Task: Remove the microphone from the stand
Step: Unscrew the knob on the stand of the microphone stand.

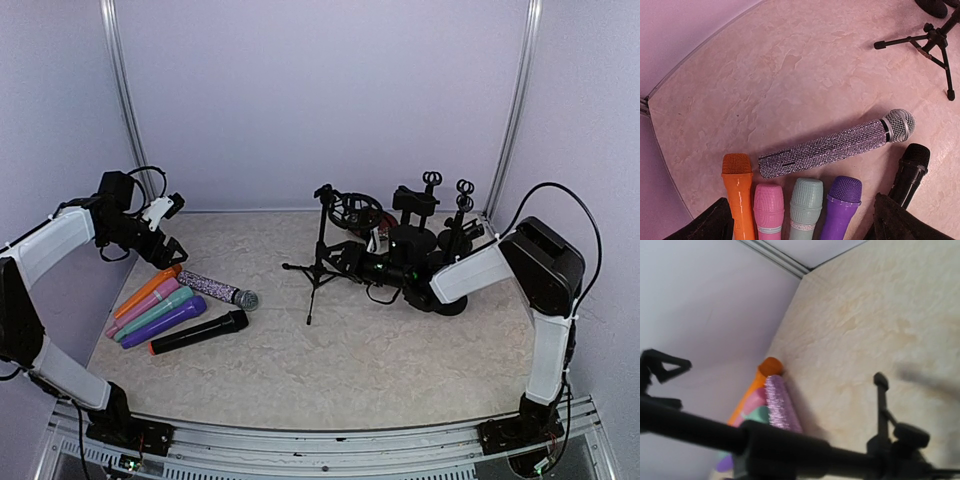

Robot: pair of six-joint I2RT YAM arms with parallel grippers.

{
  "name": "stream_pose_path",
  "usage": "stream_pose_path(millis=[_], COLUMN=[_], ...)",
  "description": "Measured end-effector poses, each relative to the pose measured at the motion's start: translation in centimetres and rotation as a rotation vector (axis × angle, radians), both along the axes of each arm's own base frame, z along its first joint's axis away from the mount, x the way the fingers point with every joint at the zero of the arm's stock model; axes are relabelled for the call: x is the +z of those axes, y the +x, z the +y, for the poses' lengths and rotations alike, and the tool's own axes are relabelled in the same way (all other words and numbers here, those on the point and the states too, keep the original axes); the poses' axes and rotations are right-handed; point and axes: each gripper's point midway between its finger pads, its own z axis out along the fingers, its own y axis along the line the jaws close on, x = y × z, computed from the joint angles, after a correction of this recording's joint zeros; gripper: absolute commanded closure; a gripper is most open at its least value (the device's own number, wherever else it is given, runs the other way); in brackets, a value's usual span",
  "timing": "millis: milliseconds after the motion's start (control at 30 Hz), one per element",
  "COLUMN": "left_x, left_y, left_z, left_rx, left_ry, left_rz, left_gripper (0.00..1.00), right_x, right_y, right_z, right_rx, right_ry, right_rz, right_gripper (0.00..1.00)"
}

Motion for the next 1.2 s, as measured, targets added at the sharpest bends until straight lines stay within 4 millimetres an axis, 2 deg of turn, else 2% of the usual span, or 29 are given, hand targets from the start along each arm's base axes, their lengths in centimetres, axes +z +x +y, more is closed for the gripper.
stream_pose_path(millis=[333, 500, 633, 767, 1200], left_x=[0.0, 0.0, 0.0, 0.0, -0.1], left_y=[0.0, 0.0, 0.0, 0.0, -0.2], left_z=[0.0, 0.0, 0.0, 0.0, 0.0], left_rx=[0.001, 0.0, 0.001, 0.001, 0.001], left_ry=[-0.001, -0.001, 0.0, 0.0, 0.0], left_rz=[0.0, 0.0, 0.0, 0.0, 0.009], left_gripper=[0.06, 0.06, 0.06, 0.06, 0.06], right_x=[0.0, 1.1, 1.6, 1.1, 1.1], right_y=[0.2, 0.1, -0.1, -0.2, -0.5], right_z=[0.3, 0.9, 1.1, 1.0, 1.6], right_rx=[0.039, 0.071, 0.09, 0.109, 0.144], right_ry=[-0.13, -0.124, -0.138, -0.193, -0.303], right_rz=[-0.135, -0.175, -0.23, -0.291, -0.467], right_gripper=[0.46, 0.46, 0.56, 0.65, 0.74])
